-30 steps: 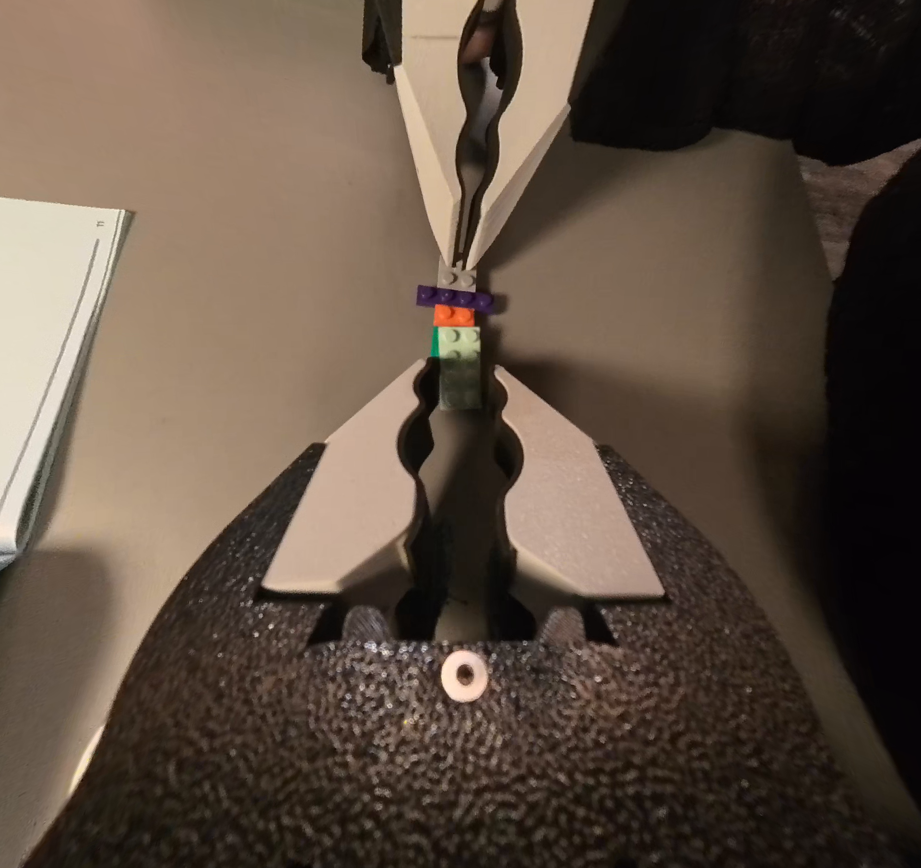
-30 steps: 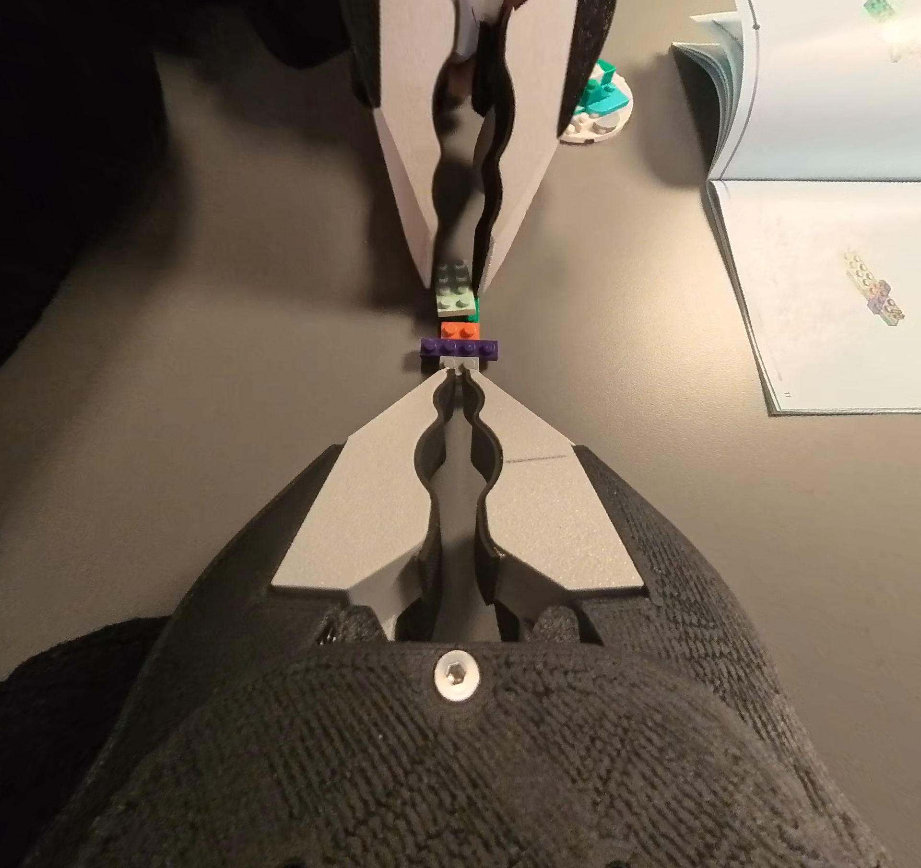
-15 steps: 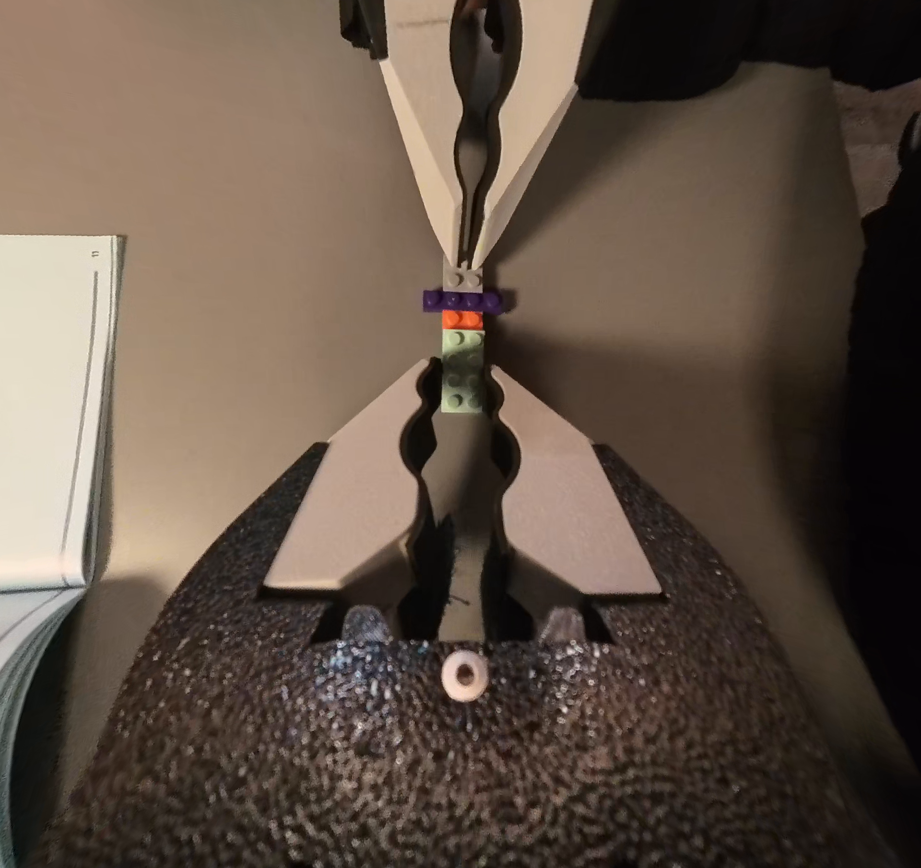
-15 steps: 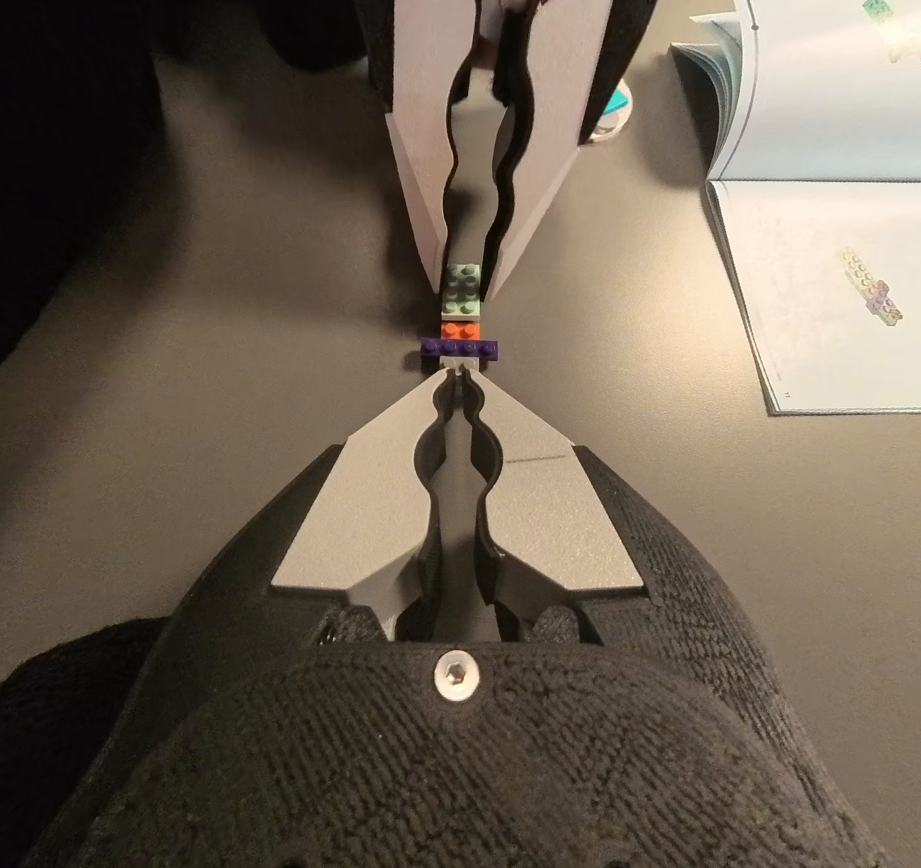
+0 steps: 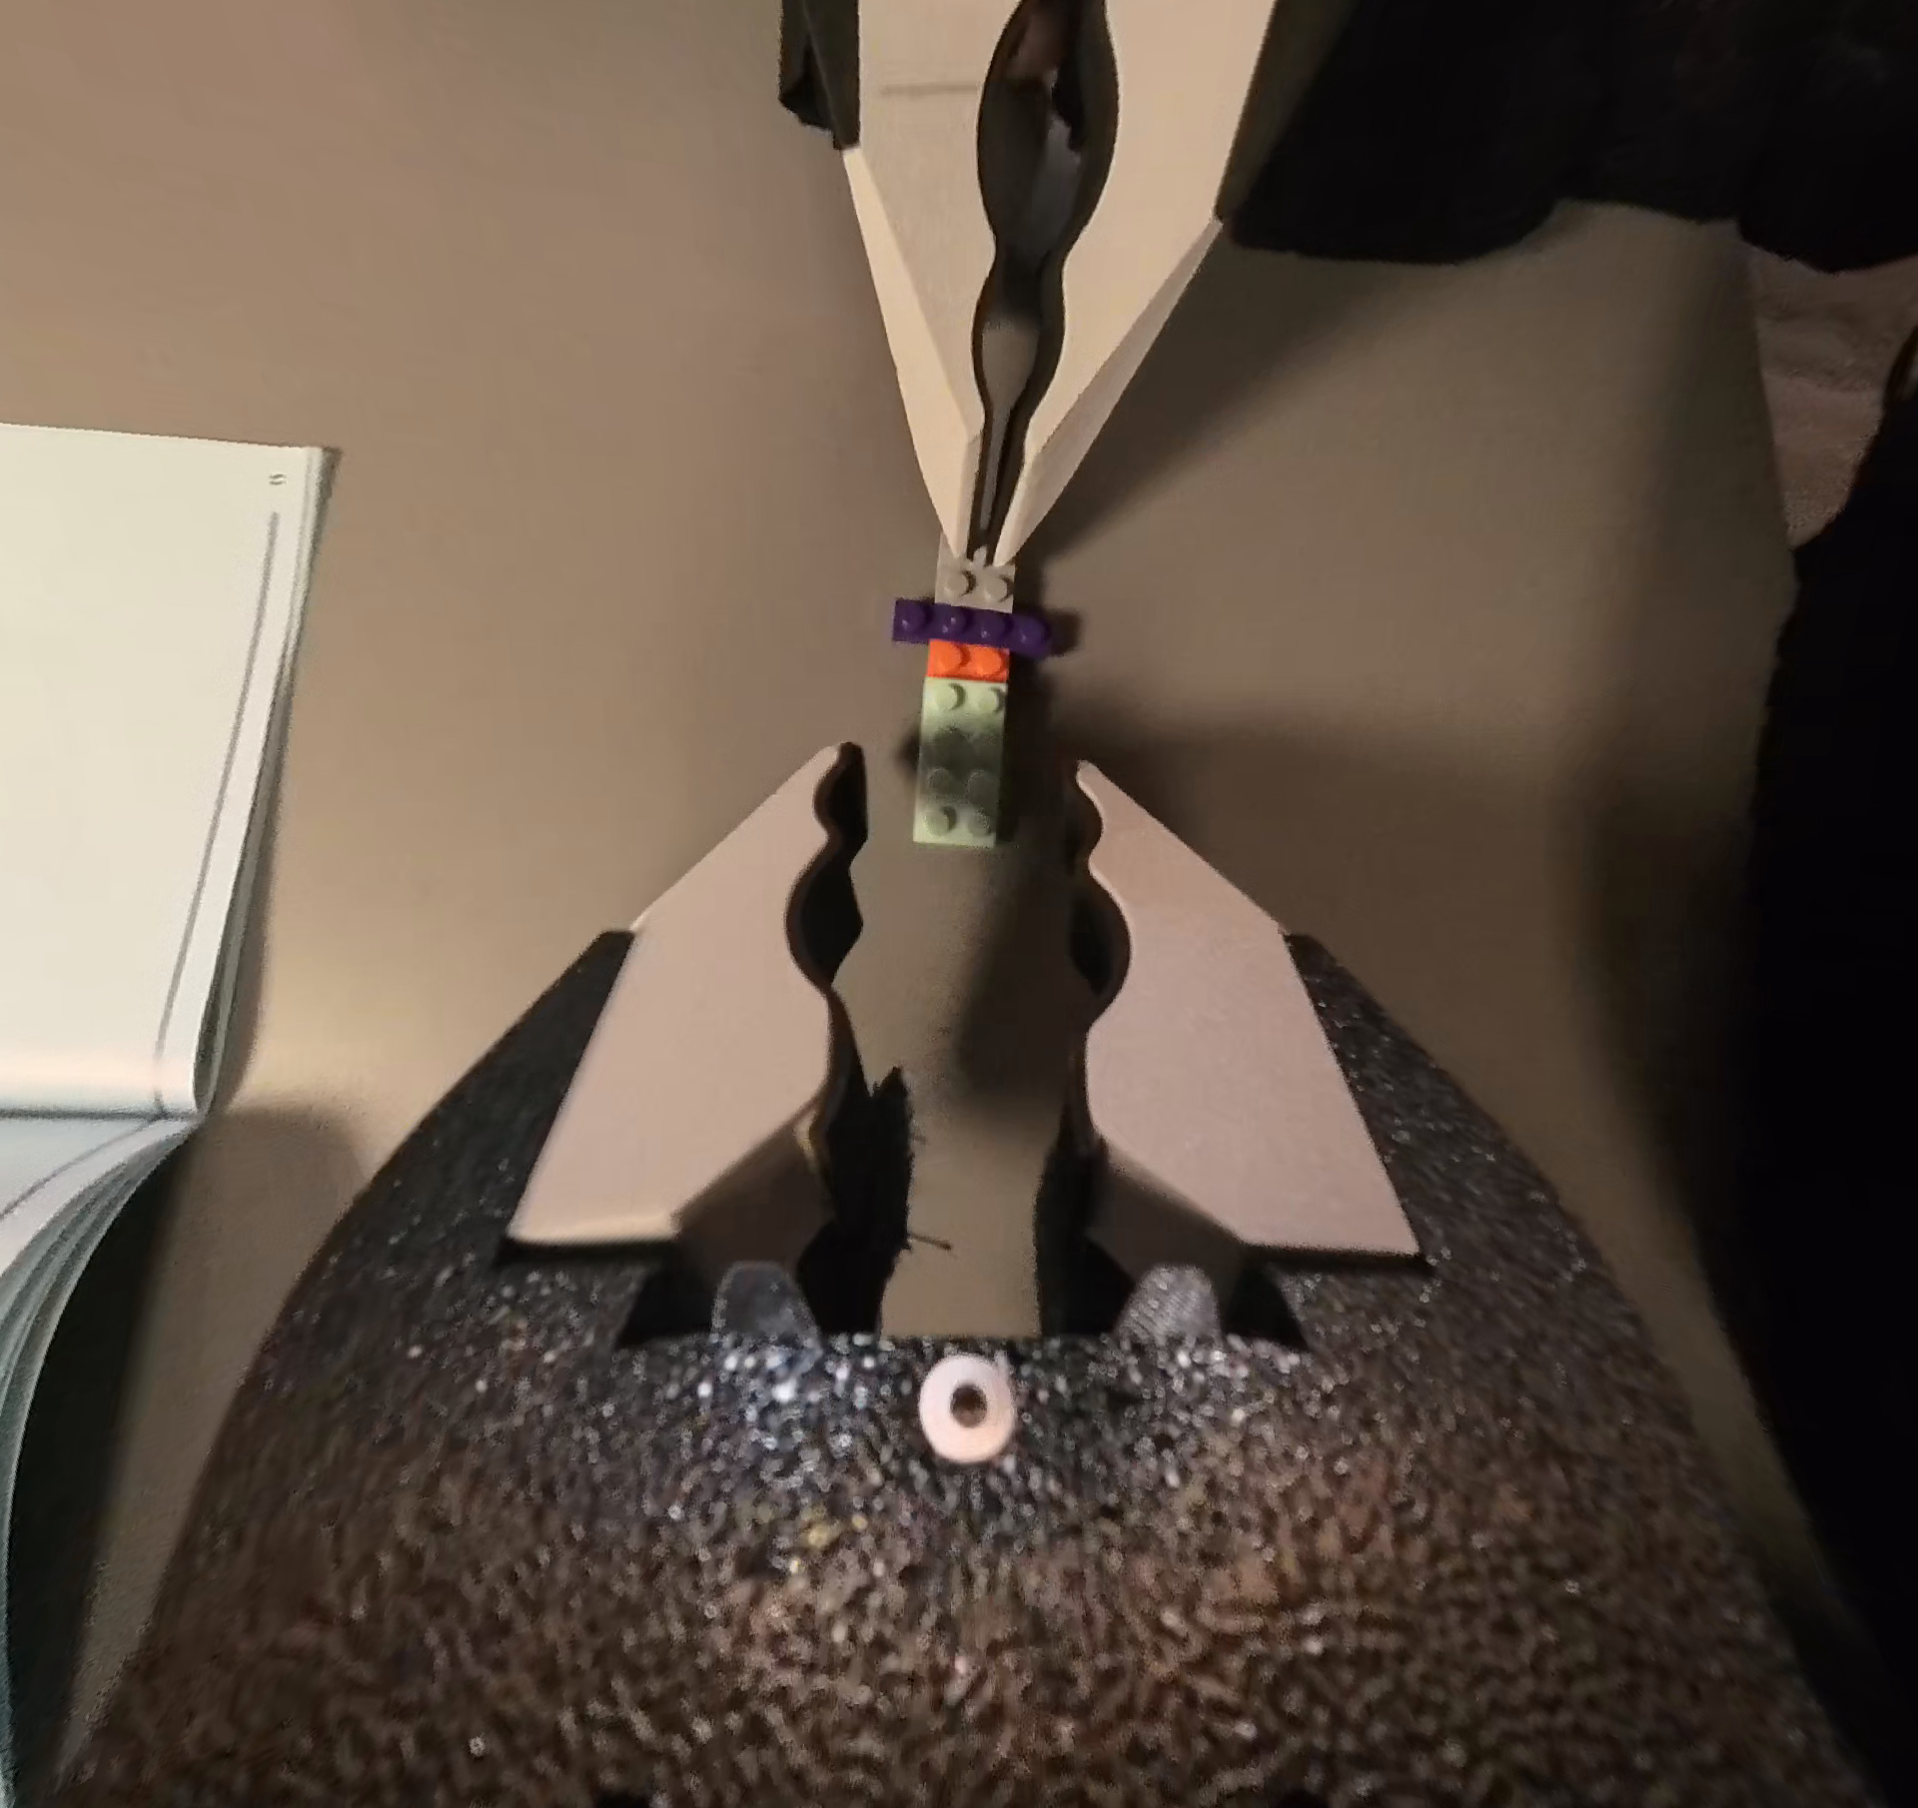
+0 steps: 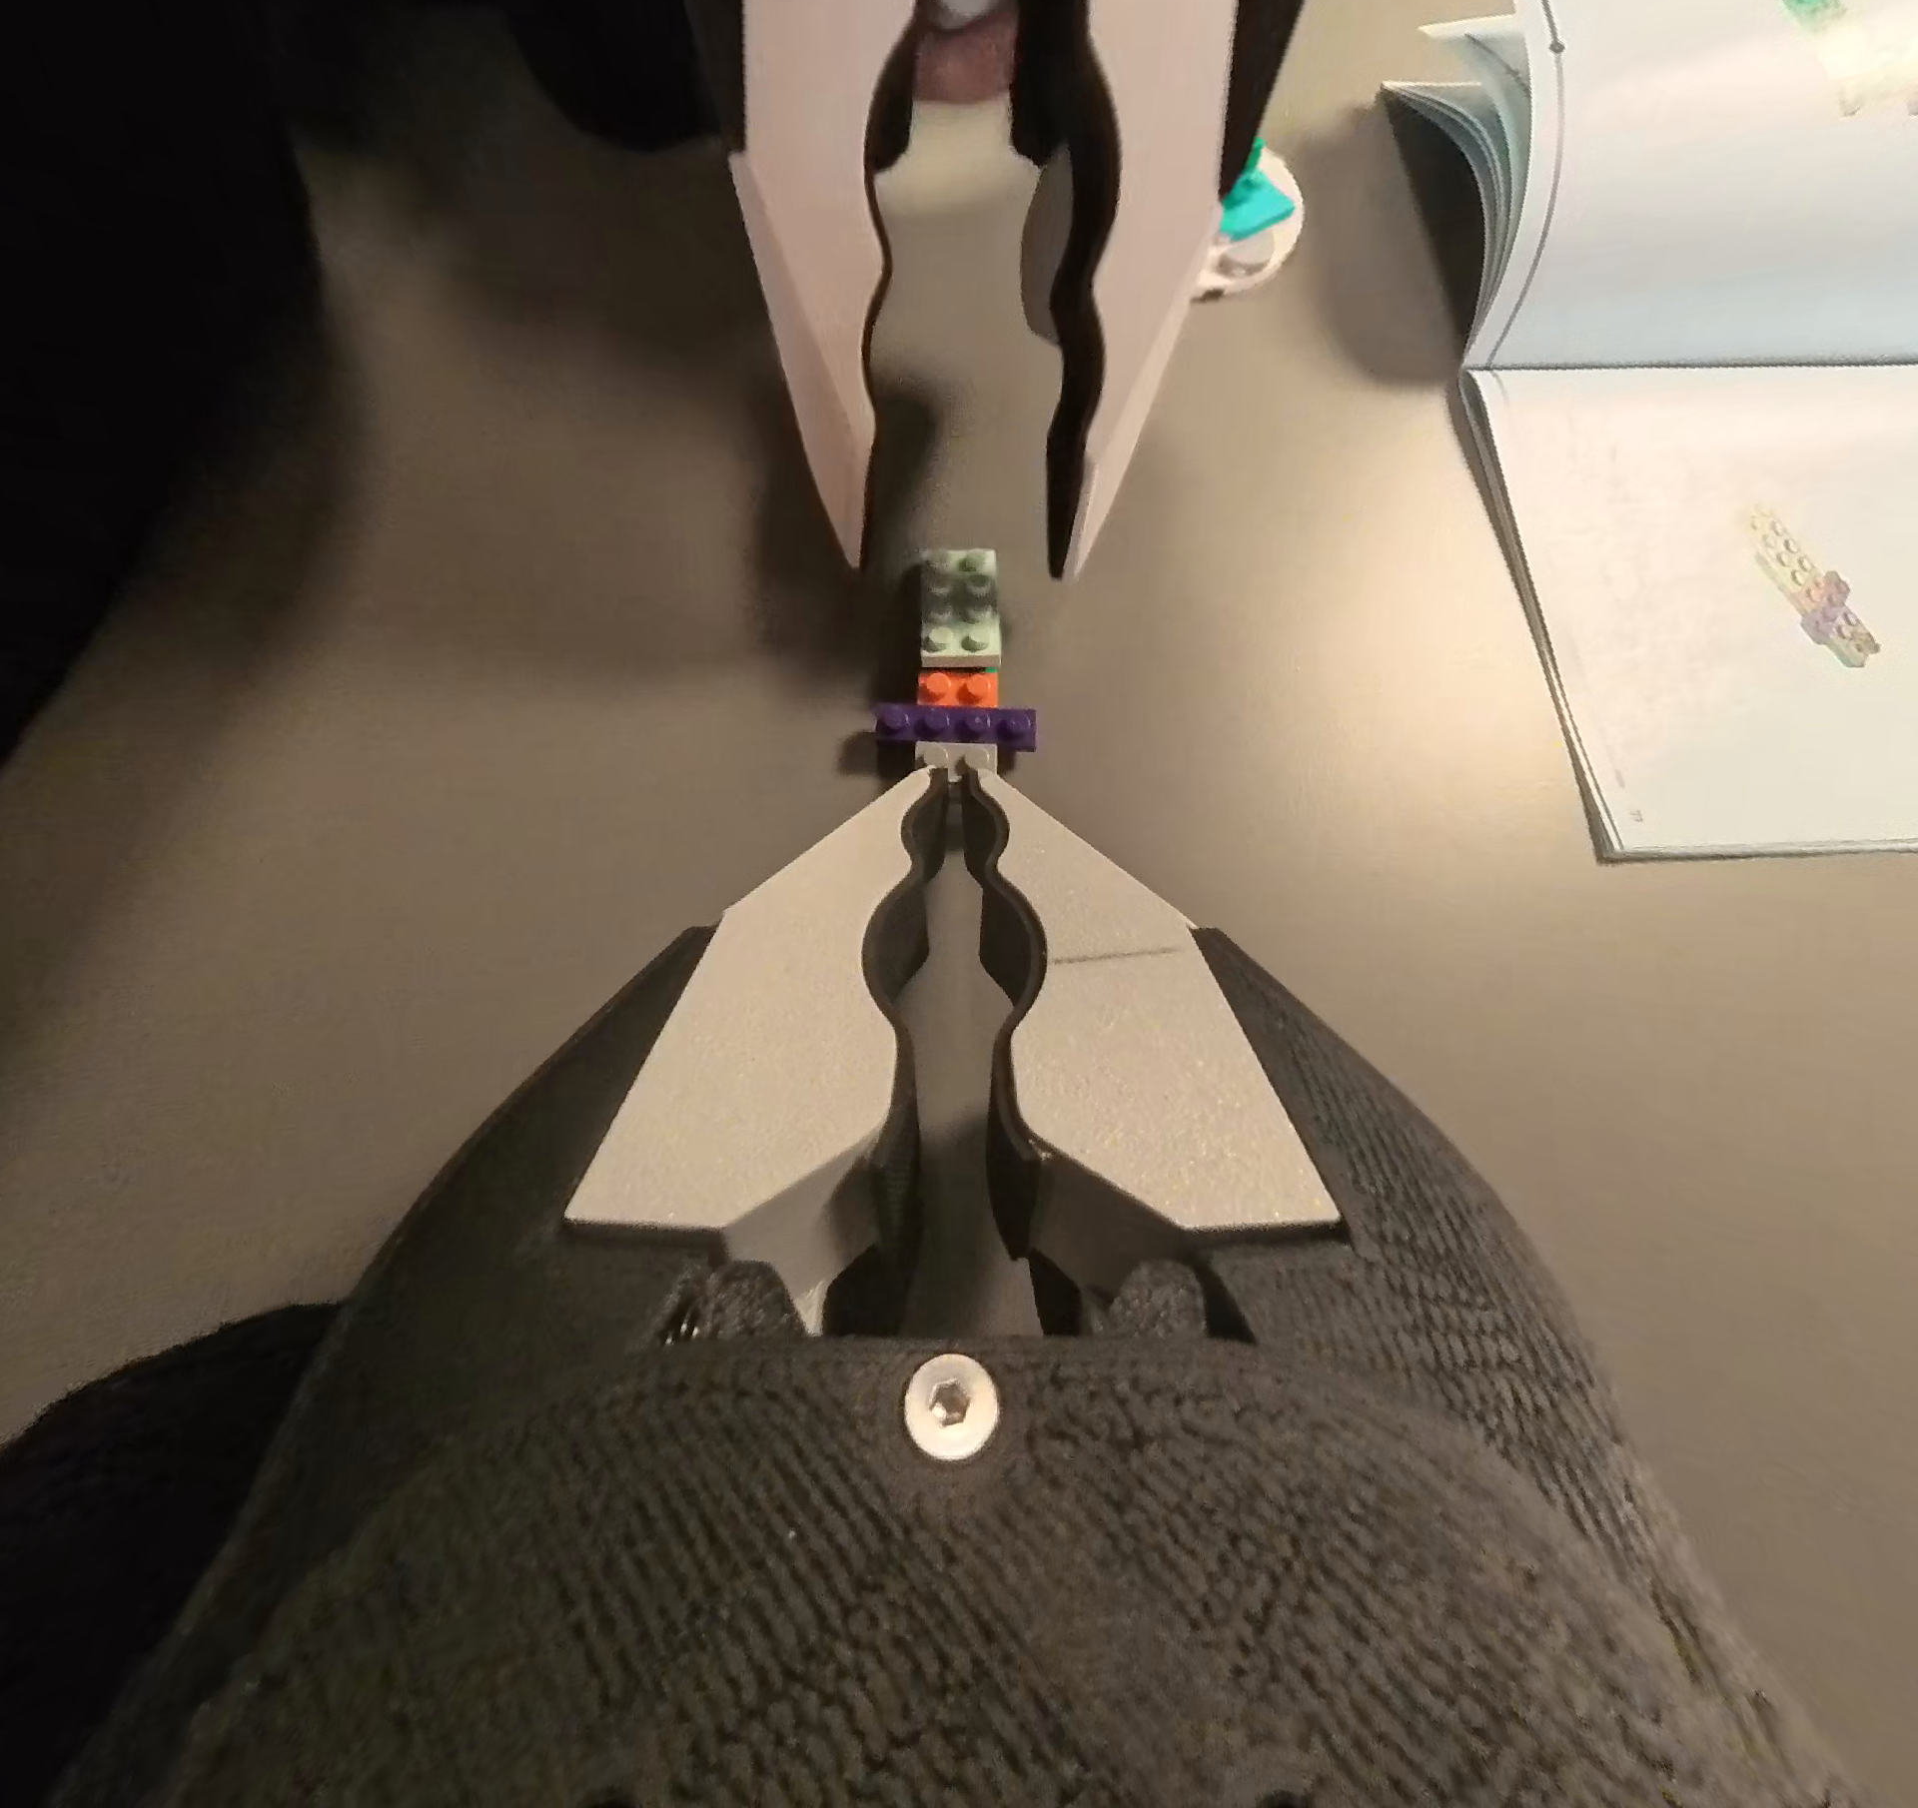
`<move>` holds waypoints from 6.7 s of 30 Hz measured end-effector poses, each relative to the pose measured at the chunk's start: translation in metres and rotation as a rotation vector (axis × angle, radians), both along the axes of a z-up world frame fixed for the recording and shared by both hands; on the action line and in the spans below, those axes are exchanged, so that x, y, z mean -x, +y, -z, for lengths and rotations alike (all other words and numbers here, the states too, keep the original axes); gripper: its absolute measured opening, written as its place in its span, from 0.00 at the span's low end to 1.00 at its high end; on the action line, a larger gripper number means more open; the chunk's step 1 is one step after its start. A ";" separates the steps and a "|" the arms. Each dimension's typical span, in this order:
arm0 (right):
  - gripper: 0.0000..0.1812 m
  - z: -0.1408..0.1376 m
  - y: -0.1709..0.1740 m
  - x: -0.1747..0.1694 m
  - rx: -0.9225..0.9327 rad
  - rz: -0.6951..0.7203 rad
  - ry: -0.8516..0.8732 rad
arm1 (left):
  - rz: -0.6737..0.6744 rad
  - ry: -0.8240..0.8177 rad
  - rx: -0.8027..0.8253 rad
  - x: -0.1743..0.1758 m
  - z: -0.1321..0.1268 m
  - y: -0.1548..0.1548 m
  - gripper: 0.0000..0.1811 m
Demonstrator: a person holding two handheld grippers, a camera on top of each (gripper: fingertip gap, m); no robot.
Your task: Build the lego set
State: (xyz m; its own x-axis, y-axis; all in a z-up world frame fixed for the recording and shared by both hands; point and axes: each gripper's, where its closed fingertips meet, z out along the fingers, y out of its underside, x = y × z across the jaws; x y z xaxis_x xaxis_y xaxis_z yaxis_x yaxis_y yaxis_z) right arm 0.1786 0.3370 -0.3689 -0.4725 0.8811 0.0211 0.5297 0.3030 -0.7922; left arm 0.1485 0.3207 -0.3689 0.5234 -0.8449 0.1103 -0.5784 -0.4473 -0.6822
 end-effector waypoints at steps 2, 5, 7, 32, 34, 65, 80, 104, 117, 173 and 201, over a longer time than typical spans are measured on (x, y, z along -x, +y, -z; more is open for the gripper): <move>0.00 0.000 0.000 0.000 0.006 0.003 -0.003 | -0.028 -0.026 -0.031 0.002 -0.005 -0.001 0.20; 0.00 0.000 0.000 0.001 0.008 0.005 -0.004 | -0.043 -0.030 -0.052 0.006 -0.004 -0.008 0.18; 0.00 0.000 -0.001 0.001 0.008 0.004 -0.004 | -0.037 -0.008 -0.063 0.007 0.000 -0.013 0.17; 0.00 -0.002 -0.001 0.006 0.331 0.153 -0.123 | 0.045 0.187 -0.236 -0.003 0.003 -0.007 0.16; 0.00 -0.003 0.000 0.006 0.394 0.169 -0.142 | 0.065 0.210 -0.245 -0.004 0.004 -0.007 0.18; 0.01 -0.019 0.012 0.012 0.629 0.279 -0.084 | 0.092 0.555 -0.693 0.006 -0.004 0.026 0.04; 0.17 -0.028 0.030 0.042 -0.773 0.185 0.315 | -0.037 0.493 -0.774 0.021 -0.032 0.039 0.04; 0.05 -0.048 0.027 0.049 -0.856 0.253 0.377 | 0.002 0.691 -0.952 0.027 -0.050 0.041 0.04; 0.05 -0.049 0.029 0.050 -0.914 0.266 0.388 | 0.064 0.768 -1.033 0.026 -0.053 0.040 0.03; 0.10 -0.131 0.005 0.022 0.587 0.157 0.757 | -0.204 -0.873 -0.227 -0.018 -0.142 0.025 0.03; 0.03 -0.135 -0.044 -0.010 1.323 -0.301 0.257 | 0.348 -0.589 -0.861 -0.031 -0.152 -0.052 0.03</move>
State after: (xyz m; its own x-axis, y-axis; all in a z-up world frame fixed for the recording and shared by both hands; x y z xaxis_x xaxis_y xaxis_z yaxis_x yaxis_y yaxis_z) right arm 0.1883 0.2930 -0.2338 -0.7571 0.1787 -0.6284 0.3749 -0.6688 -0.6419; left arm 0.1794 0.2687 -0.2165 0.3010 -0.8497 -0.4329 -0.0622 0.4354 -0.8981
